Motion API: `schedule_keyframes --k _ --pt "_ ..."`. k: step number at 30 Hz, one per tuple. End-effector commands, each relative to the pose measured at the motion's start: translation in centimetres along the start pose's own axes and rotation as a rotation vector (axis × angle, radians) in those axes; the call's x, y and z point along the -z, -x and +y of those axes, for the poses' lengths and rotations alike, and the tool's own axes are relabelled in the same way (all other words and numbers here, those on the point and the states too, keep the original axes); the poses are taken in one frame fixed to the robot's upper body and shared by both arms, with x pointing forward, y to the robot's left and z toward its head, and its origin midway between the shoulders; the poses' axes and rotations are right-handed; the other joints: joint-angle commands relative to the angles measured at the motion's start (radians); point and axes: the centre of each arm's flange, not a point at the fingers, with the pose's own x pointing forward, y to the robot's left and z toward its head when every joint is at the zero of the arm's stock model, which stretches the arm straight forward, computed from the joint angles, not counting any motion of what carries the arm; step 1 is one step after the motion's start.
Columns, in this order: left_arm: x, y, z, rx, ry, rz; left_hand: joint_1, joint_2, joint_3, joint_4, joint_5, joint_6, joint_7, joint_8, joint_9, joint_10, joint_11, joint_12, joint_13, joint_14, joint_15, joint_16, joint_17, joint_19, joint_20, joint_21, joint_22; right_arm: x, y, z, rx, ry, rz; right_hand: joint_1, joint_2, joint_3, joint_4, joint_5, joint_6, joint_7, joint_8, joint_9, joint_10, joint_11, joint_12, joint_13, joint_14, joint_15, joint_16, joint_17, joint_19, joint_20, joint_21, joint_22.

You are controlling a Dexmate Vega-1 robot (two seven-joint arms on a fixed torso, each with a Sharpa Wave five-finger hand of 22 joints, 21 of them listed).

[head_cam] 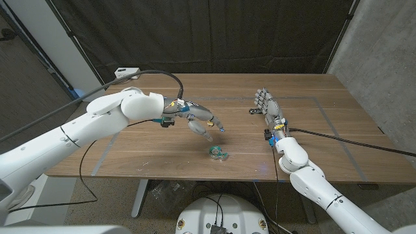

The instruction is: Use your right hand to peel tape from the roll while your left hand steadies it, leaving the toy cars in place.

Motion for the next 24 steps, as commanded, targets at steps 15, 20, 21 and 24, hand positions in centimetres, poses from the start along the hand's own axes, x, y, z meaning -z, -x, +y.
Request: schedule_keyframes --k 15,20,21,24 --pt "-2.1 -2.0 -1.7 0.051 -0.128 0.049 0.066 -0.016 -0.002 0.014 0.013 0.071 -0.001 0.016 0.011 -0.027 0.004 -0.016 0.017 -0.085 0.016 -0.026 0.011 -0.018 -0.016 -0.022 0.004 1.1 2.2 0.3 0.004 -0.014 -0.005 -0.006 0.001 0.003 0.012 0.005 0.023 0.0 0.008 0.002 0.022 0.003 0.011 0.004 0.025 0.0 0.011 0.006 0.015 0.005 -0.001 0.006" --pt "-2.3 -2.5 -2.2 0.062 -0.159 0.067 0.074 -0.02 -0.003 0.015 0.014 0.07 -0.002 0.015 0.014 -0.035 0.002 -0.016 0.021 -0.099 0.015 -0.027 0.011 -0.025 -0.015 -0.027 0.004 1.6 2.2 0.3 0.001 -0.021 -0.008 -0.008 0.001 0.003 0.014 0.005 0.026 0.001 0.008 0.002 0.032 0.009 0.014 0.004 0.033 -0.002 0.012 0.007 0.017 0.005 -0.002 0.006" --pt "-2.3 -2.6 -2.3 0.061 -0.166 0.07 0.077 -0.022 -0.005 0.016 0.014 0.082 0.002 0.02 0.016 -0.038 0.002 -0.016 0.024 -0.107 0.017 -0.027 0.012 -0.027 -0.014 -0.029 0.004 1.7 2.2 0.4 0.0 -0.022 -0.008 -0.008 0.001 0.003 0.014 0.005 0.028 0.001 0.008 0.002 0.033 0.01 0.014 0.004 0.036 0.0 0.013 0.007 0.017 0.006 -0.002 0.006" --pt "-2.4 -2.8 -2.4 0.058 -0.19 0.086 0.081 -0.026 -0.01 0.02 0.015 0.109 0.0 0.032 0.022 -0.047 0.006 -0.017 0.028 -0.113 0.023 -0.024 0.013 -0.03 -0.015 -0.032 0.004 2.0 2.1 0.5 -0.001 -0.027 -0.006 -0.009 0.001 0.004 0.015 0.005 0.032 0.002 0.009 0.002 0.037 0.012 0.015 0.004 0.039 0.001 0.013 0.007 0.018 0.006 -0.003 0.006"
